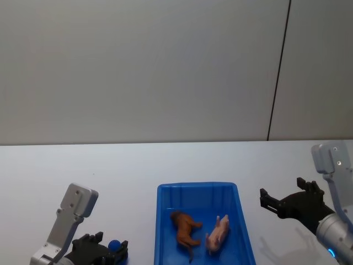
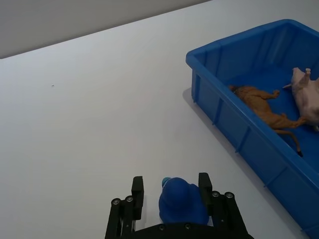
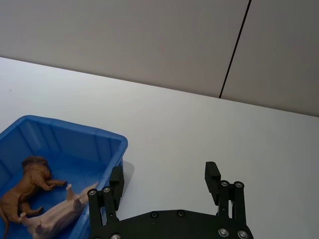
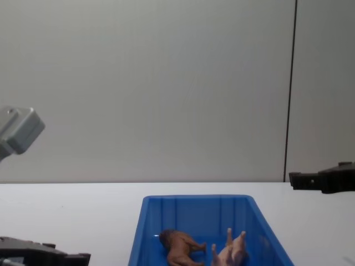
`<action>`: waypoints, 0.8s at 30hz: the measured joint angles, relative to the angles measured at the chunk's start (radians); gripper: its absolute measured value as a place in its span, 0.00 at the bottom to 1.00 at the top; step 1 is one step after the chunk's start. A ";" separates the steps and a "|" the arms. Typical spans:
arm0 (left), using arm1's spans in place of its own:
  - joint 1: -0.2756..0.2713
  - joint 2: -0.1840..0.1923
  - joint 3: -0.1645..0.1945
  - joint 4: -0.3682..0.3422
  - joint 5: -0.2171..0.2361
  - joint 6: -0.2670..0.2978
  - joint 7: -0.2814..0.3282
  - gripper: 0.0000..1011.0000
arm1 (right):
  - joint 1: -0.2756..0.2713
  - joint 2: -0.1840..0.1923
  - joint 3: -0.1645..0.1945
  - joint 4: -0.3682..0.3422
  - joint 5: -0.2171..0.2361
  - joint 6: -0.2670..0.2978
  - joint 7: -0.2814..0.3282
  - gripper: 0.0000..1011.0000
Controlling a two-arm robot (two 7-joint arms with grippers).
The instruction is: Pick up the two dolls from the table and place them into the box.
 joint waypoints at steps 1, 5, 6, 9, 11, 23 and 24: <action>-0.001 0.000 0.000 0.002 0.001 0.001 -0.002 0.70 | 0.000 0.000 0.000 0.000 0.000 0.000 0.000 0.99; -0.003 -0.003 0.001 0.012 0.008 0.002 -0.010 0.55 | 0.000 0.000 0.000 0.000 0.000 0.000 0.000 0.99; -0.003 -0.004 0.001 0.013 0.009 0.002 -0.011 0.53 | 0.000 0.000 0.000 0.000 0.000 0.000 0.000 0.99; -0.003 -0.005 0.001 0.018 0.011 0.000 -0.017 0.44 | 0.000 0.000 0.000 0.000 0.000 0.000 0.000 0.99; -0.003 -0.005 0.001 0.020 0.013 -0.002 -0.019 0.38 | 0.000 0.000 0.000 0.000 0.000 0.000 0.000 0.99; -0.001 -0.009 -0.001 0.031 0.014 -0.058 -0.052 0.22 | 0.000 0.000 0.000 0.000 0.000 0.000 0.000 0.99; -0.001 -0.009 -0.002 0.031 0.013 -0.063 -0.054 0.22 | 0.000 0.000 0.000 0.000 0.000 0.000 0.000 0.99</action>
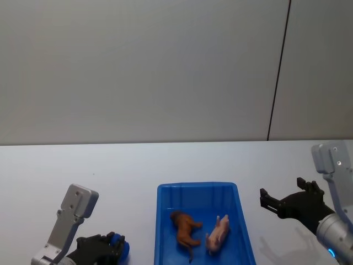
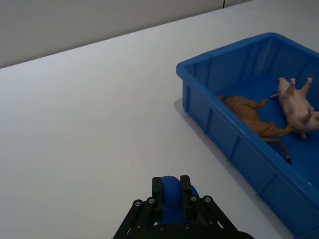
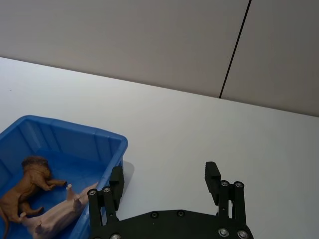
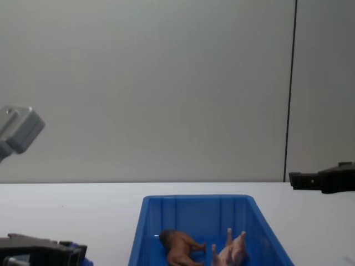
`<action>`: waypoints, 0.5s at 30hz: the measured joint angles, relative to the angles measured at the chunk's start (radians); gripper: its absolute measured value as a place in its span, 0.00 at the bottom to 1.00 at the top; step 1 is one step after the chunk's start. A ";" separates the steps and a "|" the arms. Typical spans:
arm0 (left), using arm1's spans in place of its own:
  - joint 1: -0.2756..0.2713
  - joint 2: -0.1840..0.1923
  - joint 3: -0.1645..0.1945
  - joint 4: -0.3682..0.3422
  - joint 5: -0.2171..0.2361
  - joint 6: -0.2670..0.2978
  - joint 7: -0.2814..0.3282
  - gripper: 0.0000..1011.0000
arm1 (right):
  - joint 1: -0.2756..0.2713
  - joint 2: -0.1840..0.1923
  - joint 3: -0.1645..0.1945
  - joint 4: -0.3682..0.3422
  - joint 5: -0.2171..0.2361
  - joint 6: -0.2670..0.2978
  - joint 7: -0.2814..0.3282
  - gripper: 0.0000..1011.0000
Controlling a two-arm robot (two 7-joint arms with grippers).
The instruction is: Pick up the two dolls from the table and place them into the box.
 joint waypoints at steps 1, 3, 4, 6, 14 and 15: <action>0.000 0.000 0.000 0.000 0.000 -0.007 -0.003 0.21 | 0.000 0.000 0.000 0.000 0.000 0.000 0.000 0.99; -0.001 -0.001 -0.002 -0.001 0.000 -0.021 -0.010 0.20 | 0.000 0.000 0.000 0.000 0.000 0.000 0.000 0.99; -0.003 -0.001 -0.003 -0.004 0.000 -0.033 -0.015 0.19 | 0.000 0.000 0.000 0.000 0.000 0.000 0.000 0.99; -0.004 -0.001 -0.005 -0.008 0.000 -0.044 -0.020 0.18 | 0.000 0.000 0.000 0.000 0.000 0.000 0.000 0.99; -0.016 0.001 -0.012 -0.037 0.021 -0.110 -0.055 0.13 | 0.000 0.000 0.000 0.000 0.000 0.000 0.000 0.99; -0.017 0.002 -0.013 -0.040 0.023 -0.116 -0.059 0.12 | 0.000 0.000 0.000 0.000 0.000 0.000 0.000 0.99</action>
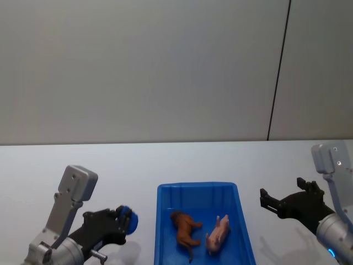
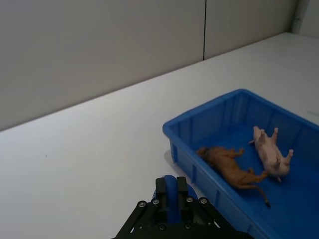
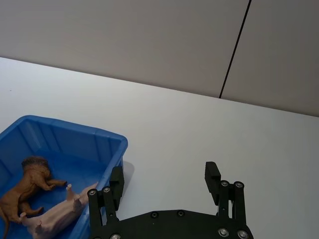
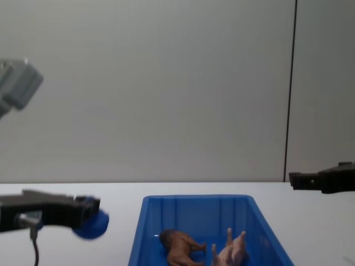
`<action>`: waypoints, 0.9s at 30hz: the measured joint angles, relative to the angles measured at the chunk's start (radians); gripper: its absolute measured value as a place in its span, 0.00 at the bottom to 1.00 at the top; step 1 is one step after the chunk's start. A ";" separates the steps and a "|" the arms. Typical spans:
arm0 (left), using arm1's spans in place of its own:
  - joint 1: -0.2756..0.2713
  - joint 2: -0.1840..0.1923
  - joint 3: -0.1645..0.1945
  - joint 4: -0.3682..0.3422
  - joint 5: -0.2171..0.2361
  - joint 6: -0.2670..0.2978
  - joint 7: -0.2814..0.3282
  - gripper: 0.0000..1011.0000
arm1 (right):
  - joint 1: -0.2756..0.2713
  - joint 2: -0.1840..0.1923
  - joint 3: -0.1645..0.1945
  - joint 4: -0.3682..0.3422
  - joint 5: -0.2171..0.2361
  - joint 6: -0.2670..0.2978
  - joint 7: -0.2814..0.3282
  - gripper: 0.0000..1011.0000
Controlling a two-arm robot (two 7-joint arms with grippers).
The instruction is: Pick up the two dolls from the table and place them into the box.
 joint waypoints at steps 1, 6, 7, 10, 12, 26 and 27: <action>-0.003 0.000 -0.001 -0.005 0.005 -0.012 -0.008 0.12 | 0.000 0.000 0.000 0.000 0.000 0.000 0.000 0.99; -0.014 -0.002 -0.002 -0.015 0.015 -0.047 -0.042 0.09 | 0.000 0.000 0.000 0.000 0.000 0.000 0.000 0.99; -0.016 -0.003 -0.002 -0.015 0.016 -0.054 -0.050 0.09 | 0.000 0.000 0.000 0.000 0.000 0.000 0.000 0.99; -0.025 -0.009 -0.002 -0.017 0.018 -0.073 -0.079 0.07 | 0.000 0.000 0.000 0.000 0.000 0.000 0.000 0.99; -0.033 -0.015 -0.001 -0.017 0.018 -0.087 -0.104 0.06 | 0.000 0.000 0.000 0.000 0.000 0.000 0.000 0.99; -0.097 -0.085 0.033 0.019 0.022 -0.136 -0.243 0.05 | 0.000 0.000 0.000 0.000 0.000 0.000 0.000 0.99; -0.101 -0.090 0.036 0.023 0.023 -0.138 -0.249 0.07 | 0.000 0.000 0.000 0.000 0.000 0.000 0.000 0.99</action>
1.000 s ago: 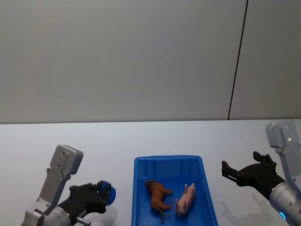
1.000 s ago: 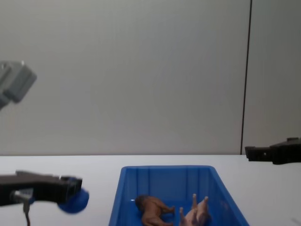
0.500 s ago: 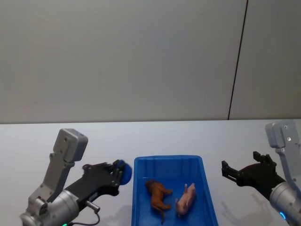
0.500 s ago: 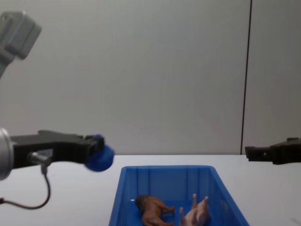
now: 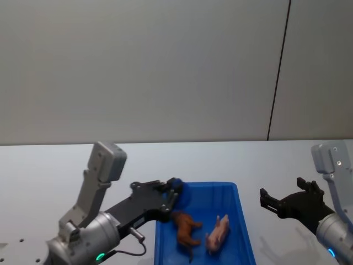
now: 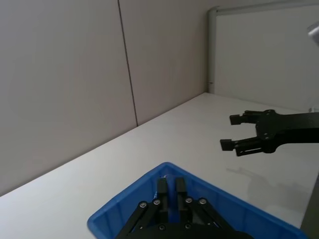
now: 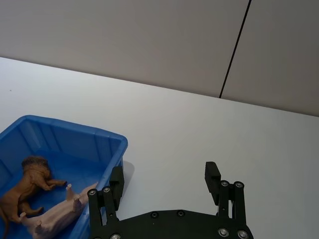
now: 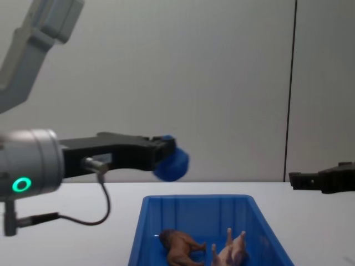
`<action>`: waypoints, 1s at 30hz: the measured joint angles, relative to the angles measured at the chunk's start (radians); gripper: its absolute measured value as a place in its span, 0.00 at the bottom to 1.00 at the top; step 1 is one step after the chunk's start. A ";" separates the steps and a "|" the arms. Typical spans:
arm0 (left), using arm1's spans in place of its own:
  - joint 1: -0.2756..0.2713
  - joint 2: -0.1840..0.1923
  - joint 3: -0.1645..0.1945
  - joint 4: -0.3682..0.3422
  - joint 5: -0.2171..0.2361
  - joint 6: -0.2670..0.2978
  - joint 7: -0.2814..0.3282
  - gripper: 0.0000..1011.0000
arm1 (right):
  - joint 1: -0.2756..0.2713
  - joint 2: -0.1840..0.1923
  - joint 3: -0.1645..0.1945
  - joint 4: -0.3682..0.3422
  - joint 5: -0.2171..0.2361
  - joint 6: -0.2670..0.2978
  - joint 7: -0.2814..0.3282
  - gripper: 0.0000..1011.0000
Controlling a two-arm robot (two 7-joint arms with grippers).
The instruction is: Pick up the two dolls from the table and place them into the box.
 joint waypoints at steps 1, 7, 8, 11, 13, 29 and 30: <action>-0.006 -0.007 0.003 0.004 0.002 -0.003 -0.009 0.10 | 0.000 0.000 0.000 0.000 0.000 0.000 0.000 0.99; -0.027 -0.033 0.016 0.023 0.009 -0.017 -0.038 0.27 | 0.000 0.000 0.000 0.000 0.000 0.000 0.000 0.99; -0.029 -0.035 0.017 0.024 0.010 -0.018 -0.040 0.29 | 0.000 0.000 0.000 0.000 0.000 0.000 0.000 0.99; -0.036 -0.044 0.021 0.030 0.012 -0.022 -0.050 0.38 | 0.000 0.000 0.000 0.000 0.000 0.000 0.000 0.99; -0.040 -0.049 0.023 0.034 0.013 -0.025 -0.055 0.46 | 0.000 0.000 0.000 0.000 0.000 0.000 0.000 0.99; -0.055 -0.067 0.033 0.046 0.019 -0.034 -0.075 0.93 | 0.000 0.000 0.000 0.000 0.000 0.000 0.000 0.99; -0.055 -0.067 0.033 0.047 0.019 -0.034 -0.075 0.97 | 0.000 0.000 0.000 0.000 0.000 0.000 0.000 0.99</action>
